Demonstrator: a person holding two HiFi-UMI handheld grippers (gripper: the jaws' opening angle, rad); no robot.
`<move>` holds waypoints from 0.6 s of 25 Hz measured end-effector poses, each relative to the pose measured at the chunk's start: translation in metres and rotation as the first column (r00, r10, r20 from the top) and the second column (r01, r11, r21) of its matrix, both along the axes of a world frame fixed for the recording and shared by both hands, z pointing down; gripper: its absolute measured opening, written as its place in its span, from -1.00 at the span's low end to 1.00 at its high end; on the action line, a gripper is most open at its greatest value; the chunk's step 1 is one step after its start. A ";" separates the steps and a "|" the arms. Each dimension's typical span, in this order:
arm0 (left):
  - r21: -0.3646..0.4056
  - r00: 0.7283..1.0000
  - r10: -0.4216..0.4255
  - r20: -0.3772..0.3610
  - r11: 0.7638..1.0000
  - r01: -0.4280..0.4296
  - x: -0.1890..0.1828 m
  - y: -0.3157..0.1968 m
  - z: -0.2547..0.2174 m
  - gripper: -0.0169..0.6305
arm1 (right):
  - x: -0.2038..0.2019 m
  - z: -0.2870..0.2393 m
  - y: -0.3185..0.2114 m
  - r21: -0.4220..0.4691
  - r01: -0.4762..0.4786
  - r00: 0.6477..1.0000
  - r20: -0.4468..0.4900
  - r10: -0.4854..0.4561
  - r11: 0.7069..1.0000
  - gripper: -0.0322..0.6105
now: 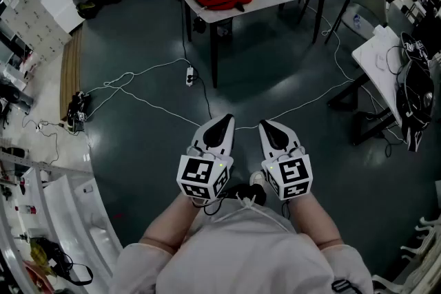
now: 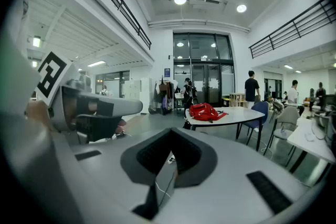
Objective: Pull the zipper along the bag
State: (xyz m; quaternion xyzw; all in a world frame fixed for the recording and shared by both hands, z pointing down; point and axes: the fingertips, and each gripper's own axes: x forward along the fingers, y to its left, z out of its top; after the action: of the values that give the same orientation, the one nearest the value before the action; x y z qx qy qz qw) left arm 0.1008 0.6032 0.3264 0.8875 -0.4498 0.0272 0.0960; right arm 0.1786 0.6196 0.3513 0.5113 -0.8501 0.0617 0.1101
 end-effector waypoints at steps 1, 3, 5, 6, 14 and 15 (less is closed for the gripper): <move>-0.003 1.000 -0.006 -0.016 1.000 0.006 0.002 -0.006 -0.003 -0.89 | 0.003 -0.005 -0.005 0.003 -0.003 1.000 0.001 0.003 1.000 -0.82; -0.008 0.999 -0.011 -0.042 1.000 0.011 0.005 -0.017 -0.007 -0.89 | 0.009 -0.013 -0.015 0.013 -0.011 1.000 0.002 0.011 1.000 -0.82; -0.010 0.999 -0.012 -0.052 1.000 0.011 0.006 -0.024 -0.009 -0.89 | 0.012 -0.019 -0.022 0.022 -0.016 1.000 -0.001 0.016 1.000 -0.82; -0.011 0.999 -0.014 -0.051 1.000 0.013 0.005 -0.027 -0.010 -0.89 | 0.011 -0.020 -0.024 0.024 -0.016 1.000 -0.003 0.016 1.000 -0.82; -0.020 1.000 -0.014 -0.022 1.000 0.014 -0.007 -0.037 -0.006 -0.89 | 0.000 -0.020 -0.038 -0.004 -0.031 0.998 0.050 0.031 1.000 -0.82; -0.019 1.000 -0.012 -0.021 1.000 0.012 -0.010 -0.037 -0.007 -0.89 | -0.001 -0.019 -0.039 -0.011 -0.041 0.997 0.065 0.041 0.999 -0.82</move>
State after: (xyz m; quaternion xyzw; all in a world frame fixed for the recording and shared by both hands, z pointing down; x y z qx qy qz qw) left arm 0.0912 0.5657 0.3198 0.8840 -0.4539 0.0216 0.1093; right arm 0.1771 0.5810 0.3323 0.5259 -0.8422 0.0848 0.0837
